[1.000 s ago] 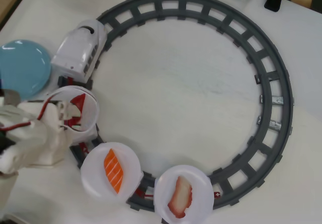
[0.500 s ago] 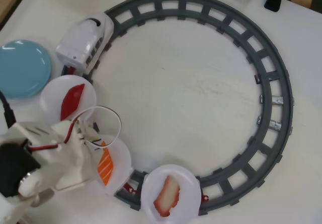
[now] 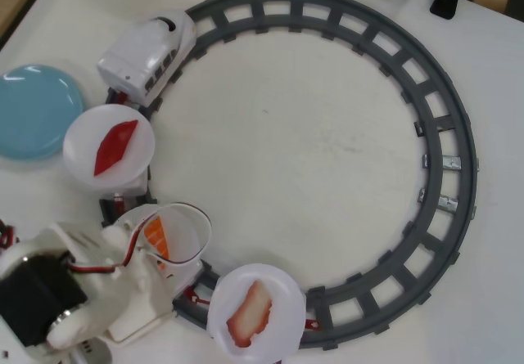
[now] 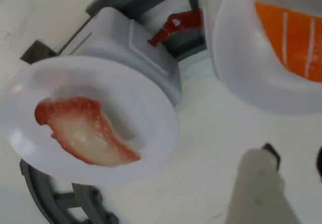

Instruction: Pick up the sushi from the Shinkansen and put it on the blue dish

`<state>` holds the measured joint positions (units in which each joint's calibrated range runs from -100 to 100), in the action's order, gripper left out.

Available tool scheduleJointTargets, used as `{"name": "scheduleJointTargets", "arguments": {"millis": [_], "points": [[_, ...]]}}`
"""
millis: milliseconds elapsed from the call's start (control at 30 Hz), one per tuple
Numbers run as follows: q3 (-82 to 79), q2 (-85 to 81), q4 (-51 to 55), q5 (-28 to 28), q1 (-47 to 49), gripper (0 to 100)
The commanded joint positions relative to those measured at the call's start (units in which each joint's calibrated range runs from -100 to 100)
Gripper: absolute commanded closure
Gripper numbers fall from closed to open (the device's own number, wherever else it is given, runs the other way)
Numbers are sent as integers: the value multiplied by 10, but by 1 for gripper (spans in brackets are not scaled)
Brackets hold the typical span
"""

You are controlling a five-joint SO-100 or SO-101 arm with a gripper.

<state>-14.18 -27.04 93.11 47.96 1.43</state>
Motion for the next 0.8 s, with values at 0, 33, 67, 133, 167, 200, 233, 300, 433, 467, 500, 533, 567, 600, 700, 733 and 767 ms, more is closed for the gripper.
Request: {"name": "scheduleJointTargets", "arguments": {"millis": [0,33,67,133,167,200,233,300,433,467,500,533,567,600,700,733,767], "points": [[23,2,5,26,-6,82],[22,2,5,35,-7,80],[16,2,5,42,-8,78],[5,2,5,59,-20,75],[-2,2,5,65,-28,74],[-9,2,4,71,-33,74],[-14,2,2,76,-41,74],[-23,3,-2,86,-57,74],[-11,45,-8,94,-82,74],[-3,63,-14,94,-86,74],[7,82,-22,94,-89,74],[21,101,-25,94,-89,74],[35,121,-26,94,-89,74],[47,136,-29,94,-89,74],[93,176,-32,94,-89,74],[107,187,-32,94,-90,74],[119,196,-32,95,-93,74]]}}
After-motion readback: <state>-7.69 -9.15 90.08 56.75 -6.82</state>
